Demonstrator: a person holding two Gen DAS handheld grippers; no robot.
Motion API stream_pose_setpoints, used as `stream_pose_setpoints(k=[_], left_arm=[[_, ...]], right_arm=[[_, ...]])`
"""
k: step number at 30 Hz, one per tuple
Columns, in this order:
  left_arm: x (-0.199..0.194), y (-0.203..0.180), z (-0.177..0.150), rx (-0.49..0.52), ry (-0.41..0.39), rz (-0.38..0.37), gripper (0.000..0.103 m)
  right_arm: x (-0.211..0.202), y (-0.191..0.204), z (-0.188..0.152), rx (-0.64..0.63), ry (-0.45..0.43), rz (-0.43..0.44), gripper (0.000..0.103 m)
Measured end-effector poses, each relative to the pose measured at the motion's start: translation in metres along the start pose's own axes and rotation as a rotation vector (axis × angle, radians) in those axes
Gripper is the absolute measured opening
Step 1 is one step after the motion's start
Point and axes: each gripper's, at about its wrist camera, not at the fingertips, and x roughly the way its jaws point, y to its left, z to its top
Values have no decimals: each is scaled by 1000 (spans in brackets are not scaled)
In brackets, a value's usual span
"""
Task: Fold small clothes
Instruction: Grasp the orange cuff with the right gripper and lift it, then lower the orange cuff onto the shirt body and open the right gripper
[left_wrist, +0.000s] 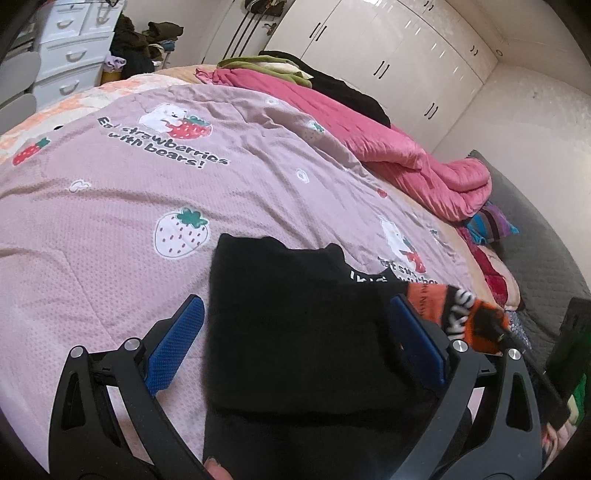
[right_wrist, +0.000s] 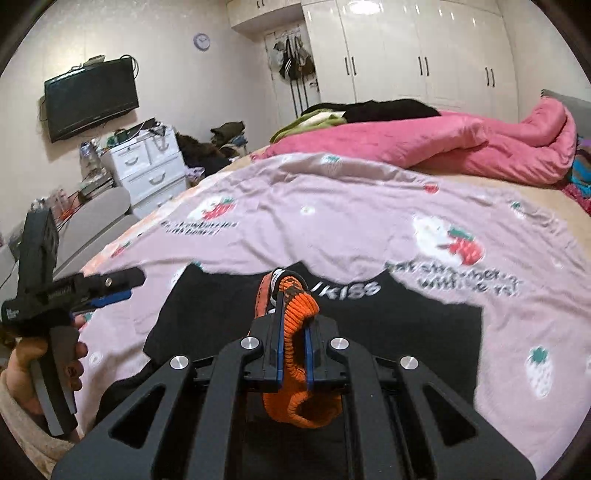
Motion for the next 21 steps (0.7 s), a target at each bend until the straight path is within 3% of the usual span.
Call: stream_pose_setpoints(k=[9, 21], left_arm=[[11, 3, 2, 3, 15, 18, 94], [35, -32, -13, 139, 60, 2, 94]], right_arm=[[-9, -37, -7, 55, -18, -69, 7], [-9, -57, -24, 94, 20, -121, 7]])
